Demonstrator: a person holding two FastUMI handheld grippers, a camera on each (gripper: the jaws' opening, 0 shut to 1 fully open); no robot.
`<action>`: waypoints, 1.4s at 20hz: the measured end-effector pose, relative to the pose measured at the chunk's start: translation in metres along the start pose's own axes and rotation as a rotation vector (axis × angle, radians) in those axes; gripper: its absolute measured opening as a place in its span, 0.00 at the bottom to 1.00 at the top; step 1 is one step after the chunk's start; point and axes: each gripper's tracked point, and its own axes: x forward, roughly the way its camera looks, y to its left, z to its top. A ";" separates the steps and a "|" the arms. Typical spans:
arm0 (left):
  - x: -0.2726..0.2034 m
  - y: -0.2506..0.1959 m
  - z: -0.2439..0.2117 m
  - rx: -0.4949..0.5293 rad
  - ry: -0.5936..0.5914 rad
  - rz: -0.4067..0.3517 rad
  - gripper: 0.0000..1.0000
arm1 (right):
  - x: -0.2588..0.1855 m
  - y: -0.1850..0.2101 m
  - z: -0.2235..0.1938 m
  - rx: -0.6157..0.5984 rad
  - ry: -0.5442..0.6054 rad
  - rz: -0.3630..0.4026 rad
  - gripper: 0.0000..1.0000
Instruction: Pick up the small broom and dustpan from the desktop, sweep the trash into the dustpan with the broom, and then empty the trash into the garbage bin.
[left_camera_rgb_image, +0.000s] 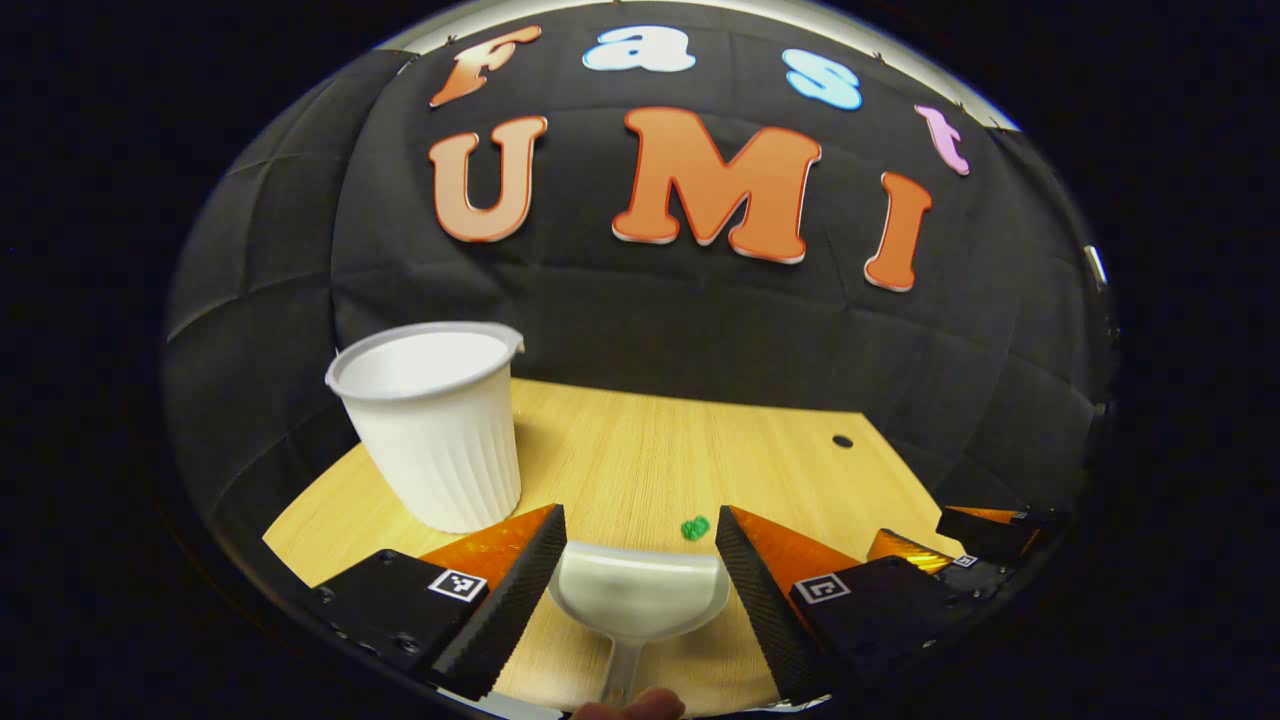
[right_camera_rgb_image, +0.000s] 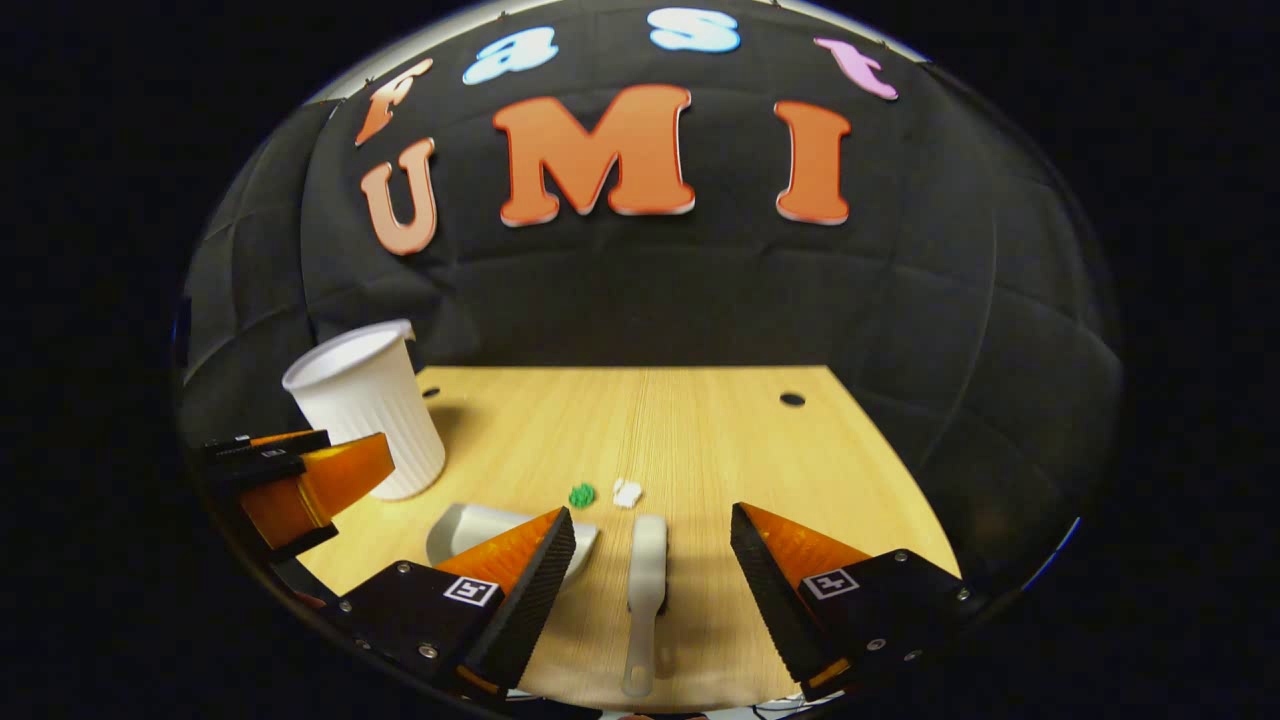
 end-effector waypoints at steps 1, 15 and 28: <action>0.005 -0.002 -0.019 -0.008 0.059 -0.006 0.96 | 0.012 0.003 -0.017 0.018 0.065 0.014 0.94; 0.055 0.043 -0.095 -0.023 0.760 0.024 0.97 | 0.060 0.020 -0.113 -0.048 0.500 0.068 0.95; 0.160 0.039 -0.131 0.112 1.017 -0.081 0.89 | 0.097 0.028 -0.143 -0.057 0.711 -0.085 0.78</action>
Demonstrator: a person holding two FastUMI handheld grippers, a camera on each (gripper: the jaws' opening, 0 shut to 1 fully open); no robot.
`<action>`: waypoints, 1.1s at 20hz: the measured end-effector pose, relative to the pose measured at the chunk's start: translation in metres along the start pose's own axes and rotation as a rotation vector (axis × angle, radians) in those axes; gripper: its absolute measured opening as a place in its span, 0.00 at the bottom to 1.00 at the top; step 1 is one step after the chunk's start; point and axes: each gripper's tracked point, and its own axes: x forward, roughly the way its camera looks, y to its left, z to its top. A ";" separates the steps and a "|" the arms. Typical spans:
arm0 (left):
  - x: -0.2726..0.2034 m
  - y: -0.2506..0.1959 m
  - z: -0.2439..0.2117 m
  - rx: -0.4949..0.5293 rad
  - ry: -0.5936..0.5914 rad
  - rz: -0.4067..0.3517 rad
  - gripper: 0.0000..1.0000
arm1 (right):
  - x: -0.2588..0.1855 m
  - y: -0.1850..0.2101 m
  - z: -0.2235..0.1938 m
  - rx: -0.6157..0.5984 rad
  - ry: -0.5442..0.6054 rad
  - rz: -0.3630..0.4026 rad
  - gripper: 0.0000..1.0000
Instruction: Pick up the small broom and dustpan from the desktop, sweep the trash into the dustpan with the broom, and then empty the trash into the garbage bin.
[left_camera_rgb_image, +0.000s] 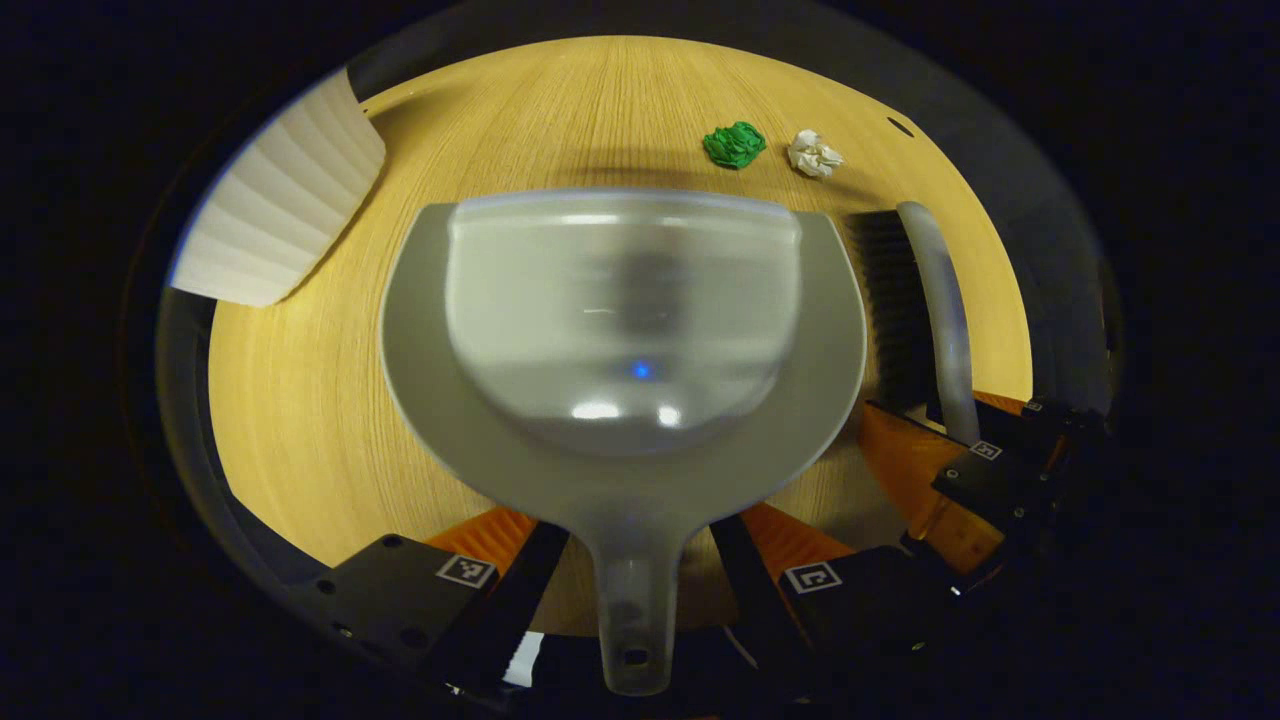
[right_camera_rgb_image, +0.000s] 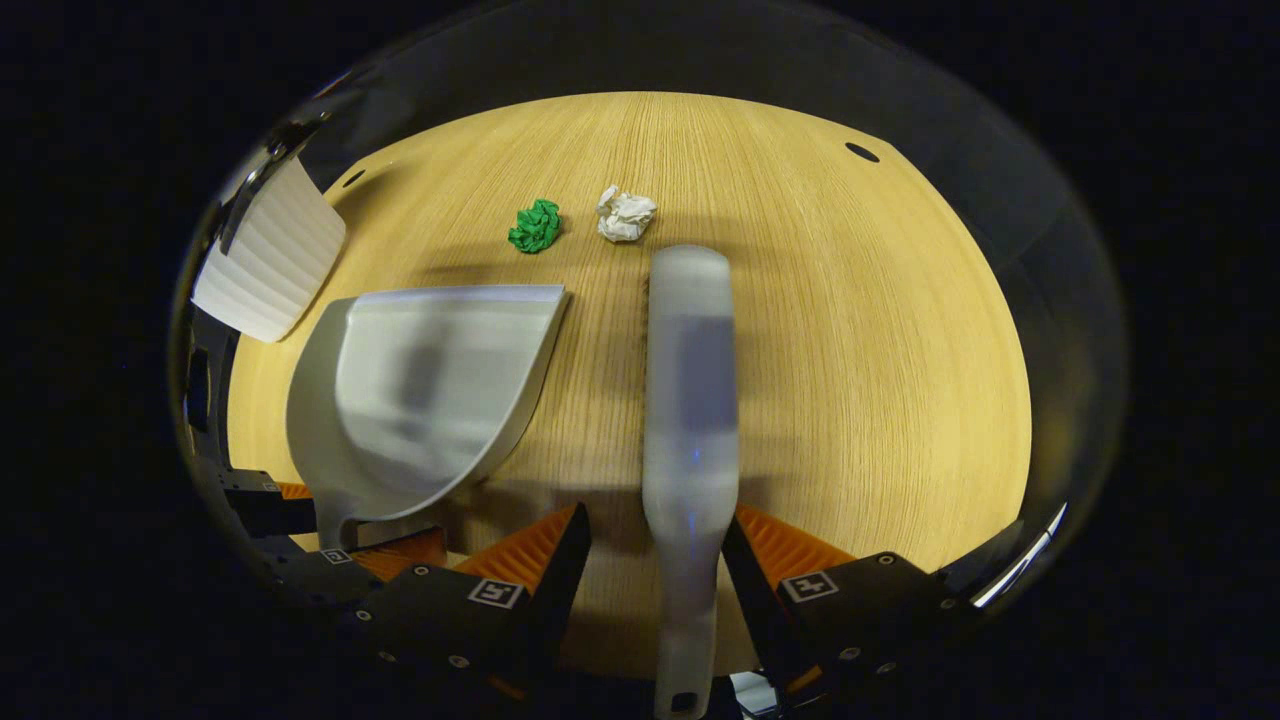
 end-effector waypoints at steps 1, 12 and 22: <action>-0.007 0.002 -0.001 0.017 0.015 0.016 0.87 | 0.002 -0.002 0.001 -0.008 0.004 -0.012 0.74; -0.007 0.015 0.012 0.049 0.052 0.025 0.32 | 0.004 -0.024 0.008 0.007 0.039 0.003 0.21; -0.042 0.050 0.062 0.255 0.047 0.018 0.32 | 0.016 -0.071 0.092 -0.173 0.015 0.014 0.21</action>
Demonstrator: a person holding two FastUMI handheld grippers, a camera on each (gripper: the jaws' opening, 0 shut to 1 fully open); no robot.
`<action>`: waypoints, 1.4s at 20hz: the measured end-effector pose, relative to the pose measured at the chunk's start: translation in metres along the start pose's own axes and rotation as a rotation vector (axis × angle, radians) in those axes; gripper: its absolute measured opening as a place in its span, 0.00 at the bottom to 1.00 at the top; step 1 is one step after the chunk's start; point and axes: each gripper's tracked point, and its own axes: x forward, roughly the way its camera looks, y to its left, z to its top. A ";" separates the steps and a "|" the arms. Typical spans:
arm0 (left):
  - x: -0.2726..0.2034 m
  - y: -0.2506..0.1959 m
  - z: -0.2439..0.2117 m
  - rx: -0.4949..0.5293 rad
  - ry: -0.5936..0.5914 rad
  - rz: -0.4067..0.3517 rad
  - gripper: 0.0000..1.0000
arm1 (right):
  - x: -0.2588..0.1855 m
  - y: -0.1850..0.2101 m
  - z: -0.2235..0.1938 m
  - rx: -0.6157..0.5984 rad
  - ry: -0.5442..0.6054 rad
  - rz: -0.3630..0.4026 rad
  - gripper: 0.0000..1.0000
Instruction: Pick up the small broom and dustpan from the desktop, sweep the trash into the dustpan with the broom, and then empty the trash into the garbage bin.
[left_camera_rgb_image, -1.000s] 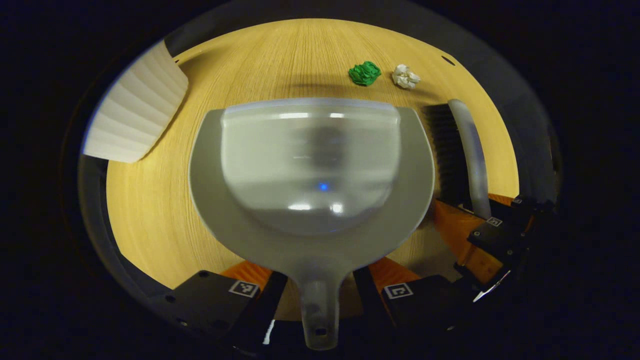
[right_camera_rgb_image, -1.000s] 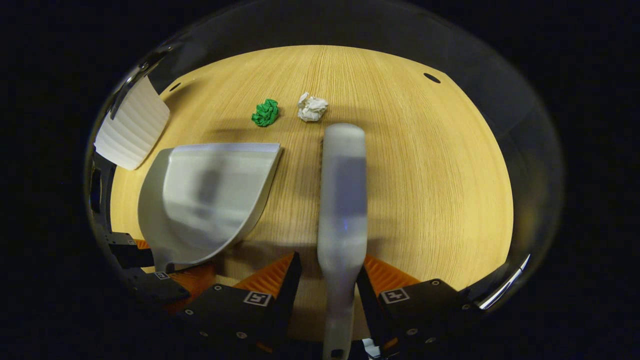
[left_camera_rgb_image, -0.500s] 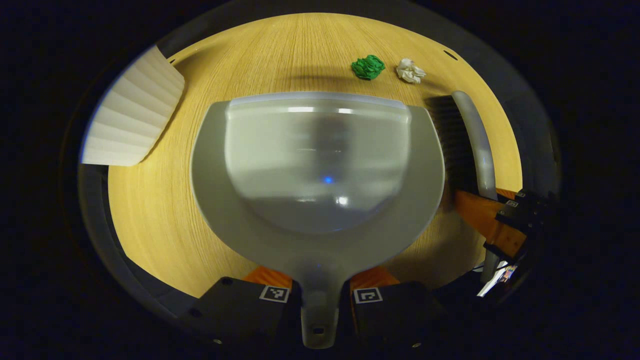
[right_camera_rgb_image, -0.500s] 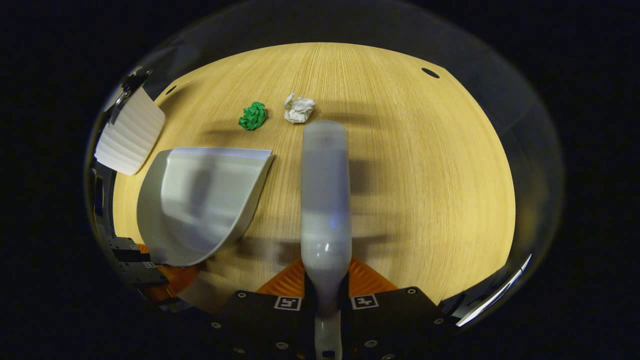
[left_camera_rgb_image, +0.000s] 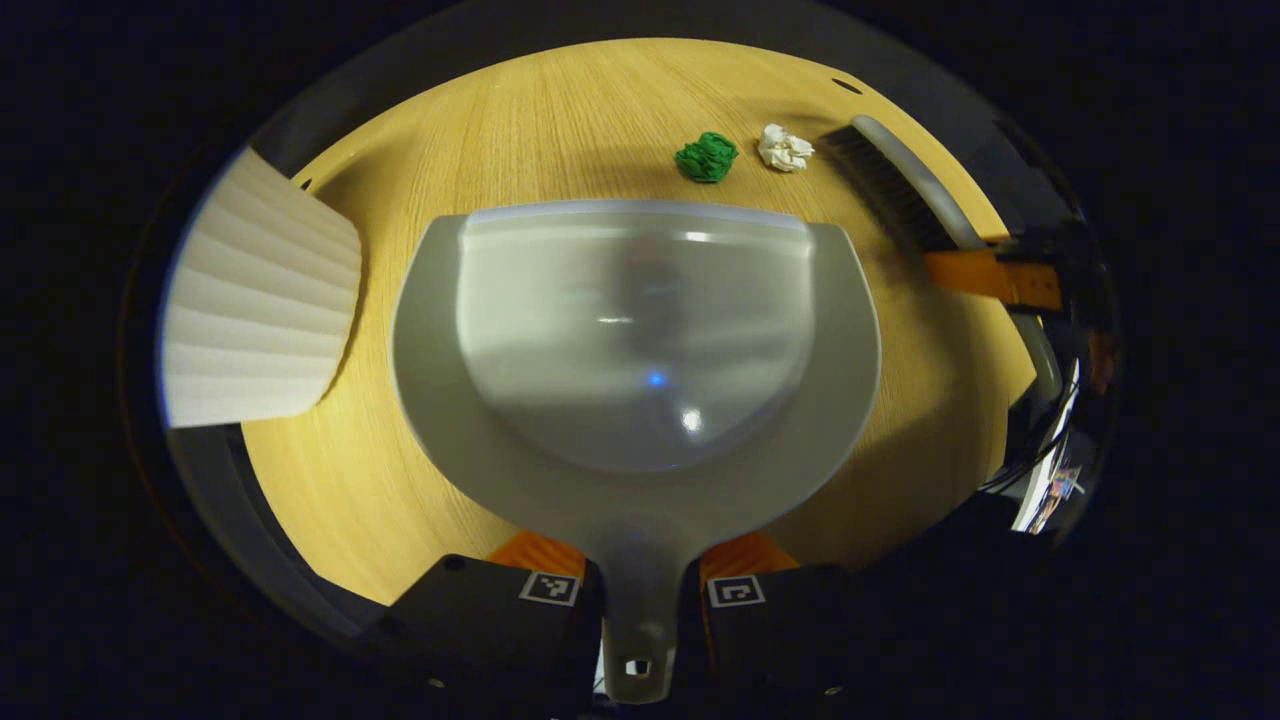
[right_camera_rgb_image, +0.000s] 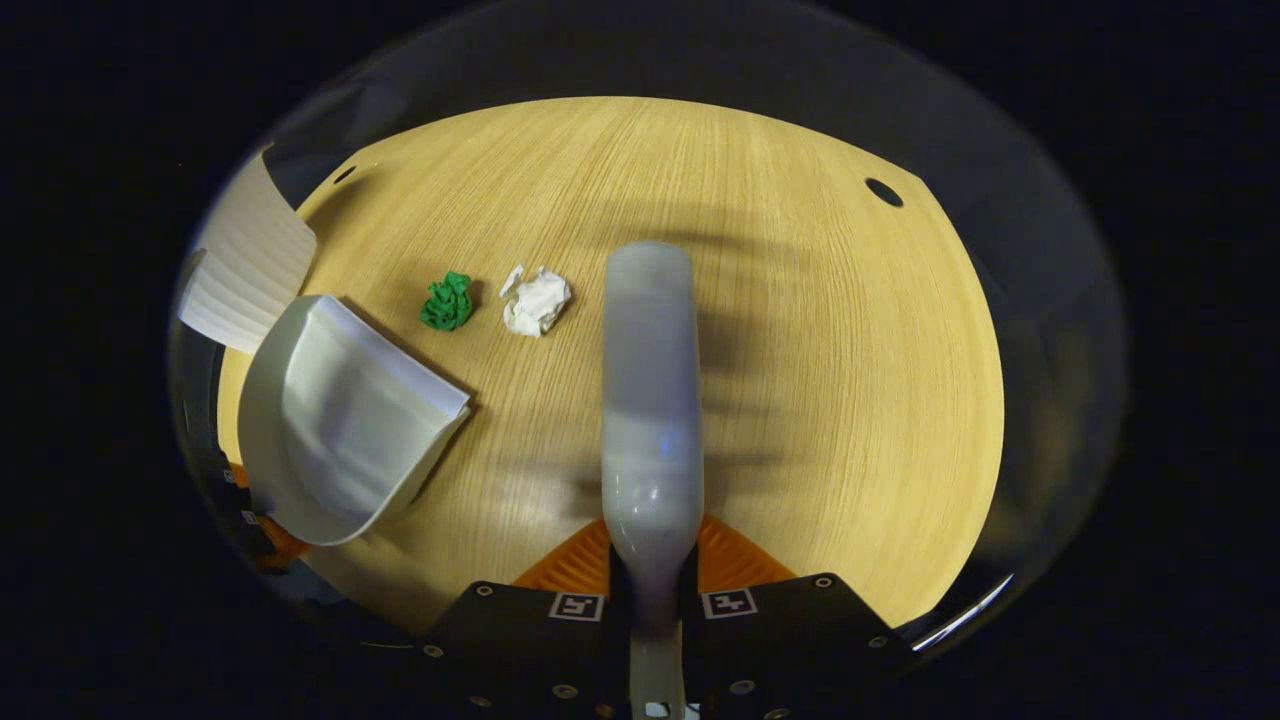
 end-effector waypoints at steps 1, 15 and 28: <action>-0.009 0.004 0.000 0.032 0.003 -0.020 0.32 | 0.004 -0.003 0.013 -0.036 -0.004 0.003 0.21; -0.001 0.029 0.020 0.322 0.059 -0.035 0.32 | 0.009 0.073 0.053 -0.571 0.042 0.301 0.21; 0.005 0.006 0.006 -0.014 0.015 -0.030 0.32 | 0.002 0.032 0.041 -0.233 0.027 0.206 0.21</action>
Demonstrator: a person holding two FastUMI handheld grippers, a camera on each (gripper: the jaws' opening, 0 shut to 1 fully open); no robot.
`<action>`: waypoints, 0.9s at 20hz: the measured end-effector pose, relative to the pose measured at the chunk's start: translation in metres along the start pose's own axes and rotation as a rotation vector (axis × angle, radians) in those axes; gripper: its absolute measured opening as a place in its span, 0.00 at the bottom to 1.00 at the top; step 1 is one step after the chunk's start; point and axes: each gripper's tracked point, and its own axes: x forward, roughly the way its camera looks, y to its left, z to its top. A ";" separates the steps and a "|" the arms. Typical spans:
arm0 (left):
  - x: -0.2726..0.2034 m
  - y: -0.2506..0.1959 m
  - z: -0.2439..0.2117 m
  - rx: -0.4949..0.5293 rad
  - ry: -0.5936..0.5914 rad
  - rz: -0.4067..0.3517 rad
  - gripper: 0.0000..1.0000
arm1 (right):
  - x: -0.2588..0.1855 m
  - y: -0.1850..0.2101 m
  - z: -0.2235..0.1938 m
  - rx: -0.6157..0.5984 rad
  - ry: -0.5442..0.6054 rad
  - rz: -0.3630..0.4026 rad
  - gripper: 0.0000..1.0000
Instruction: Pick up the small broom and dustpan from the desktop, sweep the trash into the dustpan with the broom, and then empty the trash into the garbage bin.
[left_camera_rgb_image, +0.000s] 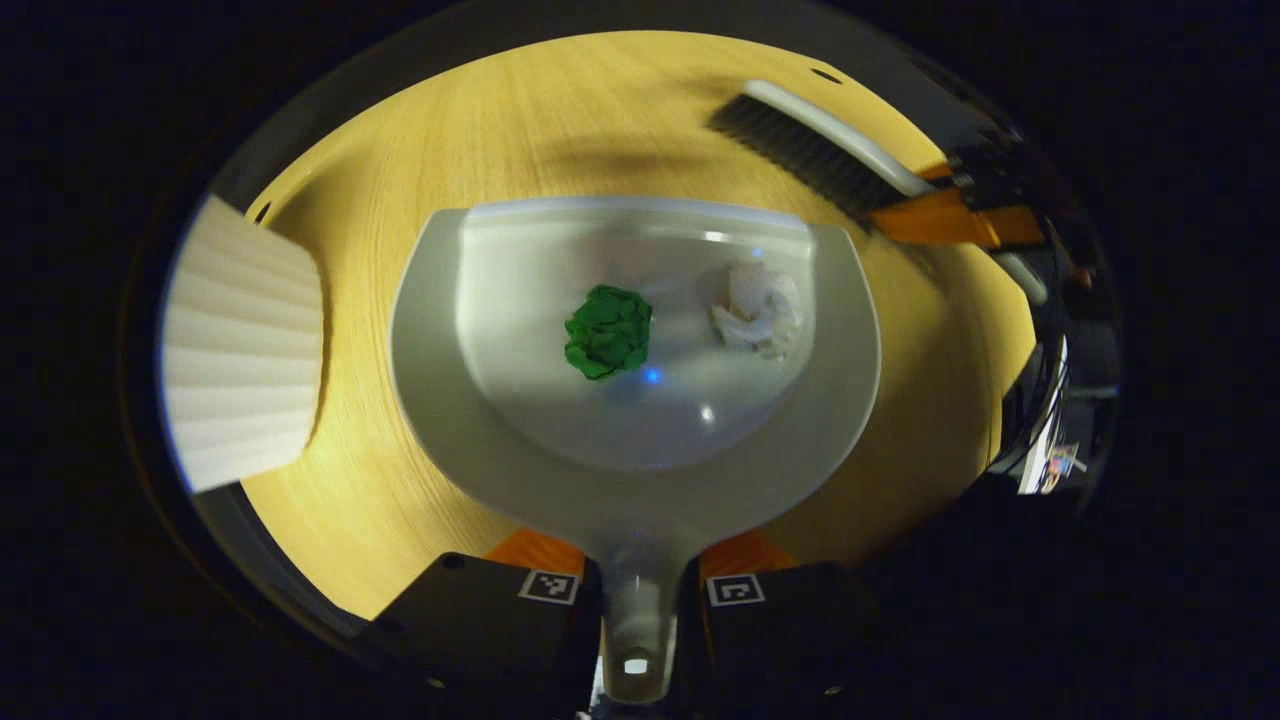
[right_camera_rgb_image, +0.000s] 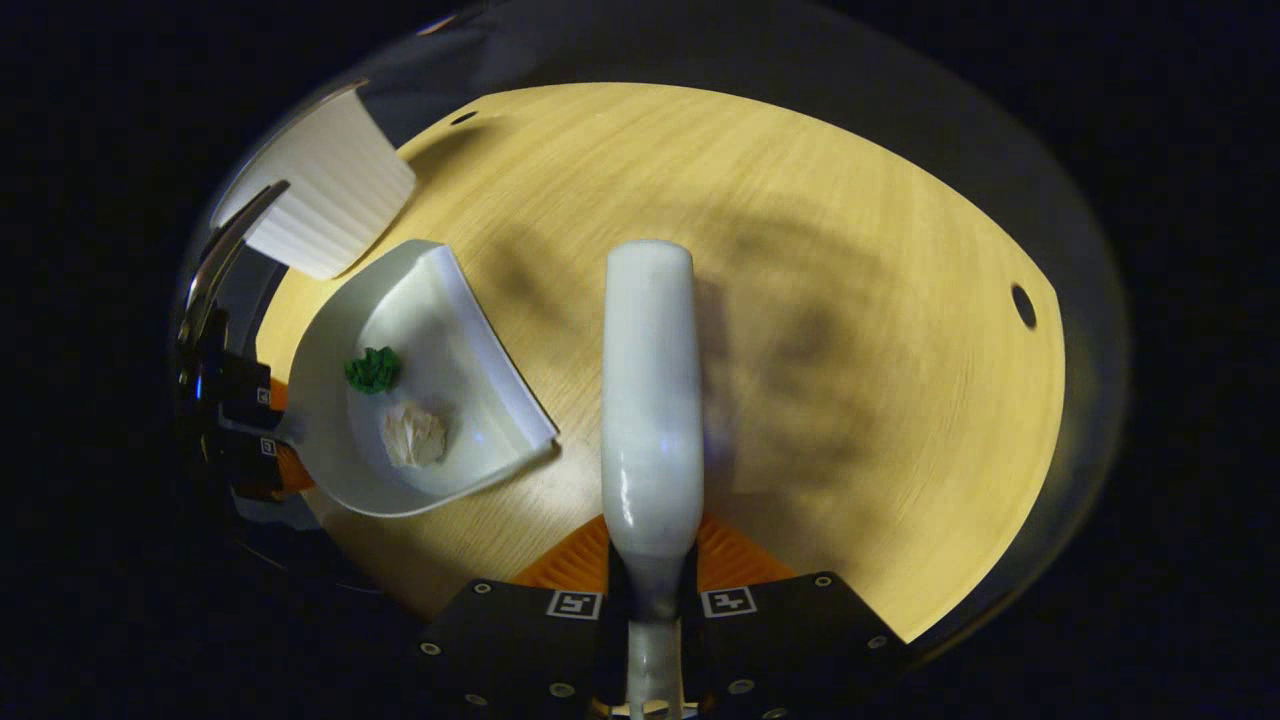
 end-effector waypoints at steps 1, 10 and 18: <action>-0.002 -0.005 -0.001 -0.036 -0.009 0.000 0.32 | -0.001 0.004 -0.011 0.040 0.002 -0.008 0.21; 0.012 -0.021 0.003 -0.317 -0.020 0.014 0.32 | -0.018 0.044 -0.093 0.307 0.067 -0.084 0.22; 0.017 -0.008 0.022 -0.354 -0.064 -0.010 0.32 | -0.013 0.054 -0.083 0.460 0.065 -0.106 0.29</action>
